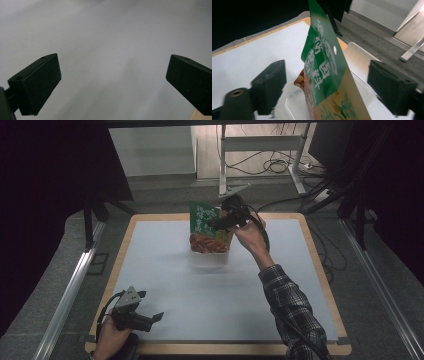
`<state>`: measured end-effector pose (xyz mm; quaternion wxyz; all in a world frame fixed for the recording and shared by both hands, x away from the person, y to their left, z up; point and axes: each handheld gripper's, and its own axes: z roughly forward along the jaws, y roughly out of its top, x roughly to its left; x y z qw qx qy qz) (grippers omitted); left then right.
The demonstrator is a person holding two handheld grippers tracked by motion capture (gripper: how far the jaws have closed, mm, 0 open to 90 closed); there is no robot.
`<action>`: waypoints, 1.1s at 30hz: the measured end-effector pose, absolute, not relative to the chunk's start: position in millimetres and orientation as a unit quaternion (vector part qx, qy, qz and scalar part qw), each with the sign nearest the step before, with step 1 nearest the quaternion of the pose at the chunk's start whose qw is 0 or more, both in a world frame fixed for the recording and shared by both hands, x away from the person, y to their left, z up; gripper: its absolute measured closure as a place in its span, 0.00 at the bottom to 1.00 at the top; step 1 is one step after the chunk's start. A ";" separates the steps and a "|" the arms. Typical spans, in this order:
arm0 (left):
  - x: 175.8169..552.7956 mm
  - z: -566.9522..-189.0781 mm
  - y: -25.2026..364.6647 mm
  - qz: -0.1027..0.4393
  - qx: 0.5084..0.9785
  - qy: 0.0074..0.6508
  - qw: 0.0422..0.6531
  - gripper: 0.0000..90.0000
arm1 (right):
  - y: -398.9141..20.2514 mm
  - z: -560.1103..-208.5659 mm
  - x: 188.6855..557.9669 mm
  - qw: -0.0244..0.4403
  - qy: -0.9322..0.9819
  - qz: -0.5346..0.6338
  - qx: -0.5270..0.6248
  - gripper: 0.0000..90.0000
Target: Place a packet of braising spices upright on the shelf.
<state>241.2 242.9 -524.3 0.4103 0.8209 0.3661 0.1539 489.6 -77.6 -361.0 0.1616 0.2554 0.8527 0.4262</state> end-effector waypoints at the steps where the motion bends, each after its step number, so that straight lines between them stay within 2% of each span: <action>1: 241.2 -524.4 242.9 0.154 0.821 0.366 0.410 0.00 | -78.0 -361.2 489.3 0.159 0.852 0.428 0.255 0.15; 10: 241.2 -524.4 242.7 0.154 0.821 0.366 0.409 0.00 | -85.6 -359.1 484.8 0.166 0.847 0.436 0.254 0.05; 20: 240.9 -524.1 242.7 0.154 0.821 0.366 0.410 0.00 | -94.0 -358.9 477.1 0.158 0.845 0.444 0.254 0.00; 33: 240.7 -524.0 242.5 0.157 0.822 0.363 0.409 0.00 | -106.2 -360.3 466.1 0.159 0.838 0.456 0.254 0.00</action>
